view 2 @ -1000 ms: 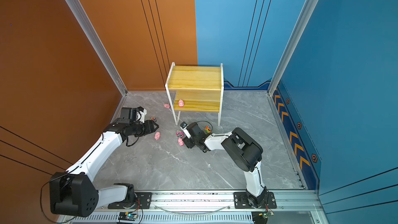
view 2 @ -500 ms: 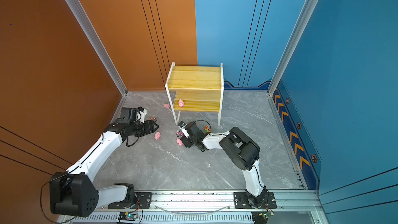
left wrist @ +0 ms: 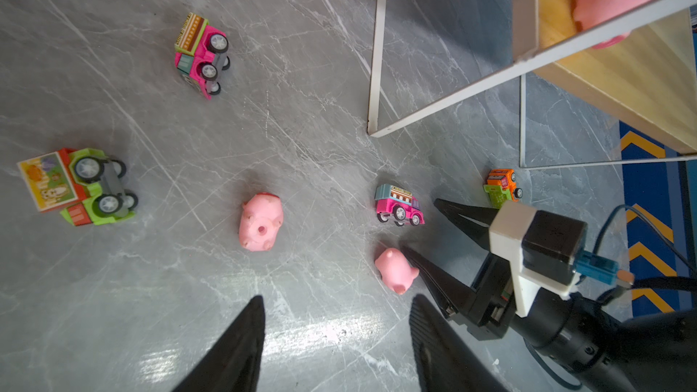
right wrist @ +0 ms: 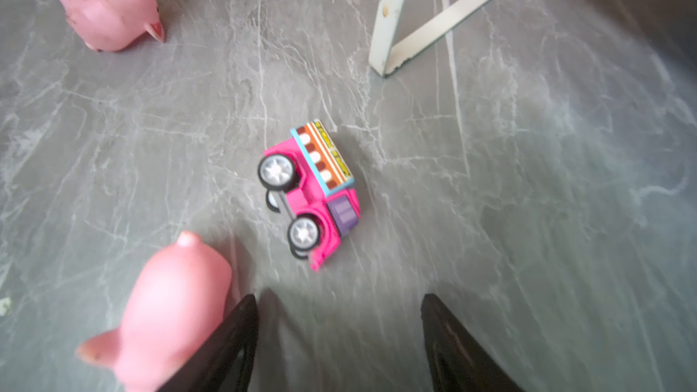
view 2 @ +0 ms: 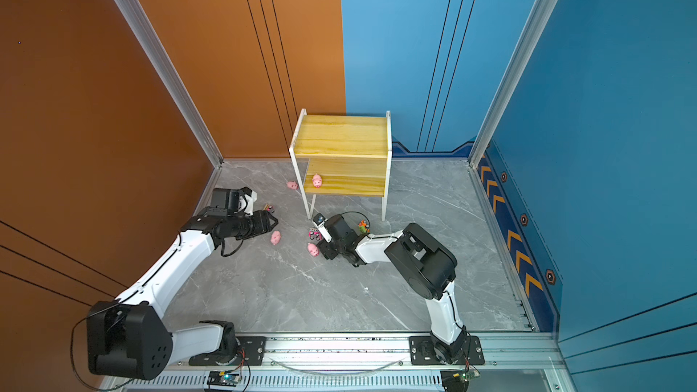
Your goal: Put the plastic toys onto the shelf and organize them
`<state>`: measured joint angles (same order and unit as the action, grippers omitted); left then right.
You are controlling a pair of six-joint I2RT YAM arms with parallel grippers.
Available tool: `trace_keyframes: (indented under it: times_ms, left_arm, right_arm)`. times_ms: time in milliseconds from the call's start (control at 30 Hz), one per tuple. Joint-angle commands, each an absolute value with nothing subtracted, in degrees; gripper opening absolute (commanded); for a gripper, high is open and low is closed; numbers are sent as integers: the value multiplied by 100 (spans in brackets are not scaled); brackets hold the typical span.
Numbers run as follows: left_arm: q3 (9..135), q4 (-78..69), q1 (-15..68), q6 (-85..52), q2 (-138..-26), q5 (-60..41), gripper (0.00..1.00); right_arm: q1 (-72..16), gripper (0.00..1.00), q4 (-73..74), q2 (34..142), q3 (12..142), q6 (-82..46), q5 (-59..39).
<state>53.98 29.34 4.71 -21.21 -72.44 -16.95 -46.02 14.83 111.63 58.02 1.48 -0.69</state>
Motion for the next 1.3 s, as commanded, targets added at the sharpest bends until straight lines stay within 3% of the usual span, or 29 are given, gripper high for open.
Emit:
trace_keyframes:
  times_ms: [0, 267, 667, 1267]
  left_arm:
    - [5328, 2883, 540, -2063, -7107, -1675, 63]
    - [5309, 2892, 884, -1935, -6681, -1466, 63]
    - [5216, 2886, 1215, -1916, -6197, -1533, 63]
    - [5221, 2891, 1099, -1925, -6219, -1593, 63]
  right_arm:
    - [-4497, 70, 1591, 10547, 5428, 50, 195]
    - [-4816, 70, 3017, 9572, 4294, -952, 392]
    - [-5727, 69, 6033, 10722, 3595, -1507, 1096]
    - [-5784, 70, 5304, 11543, 4461, -1157, 950]
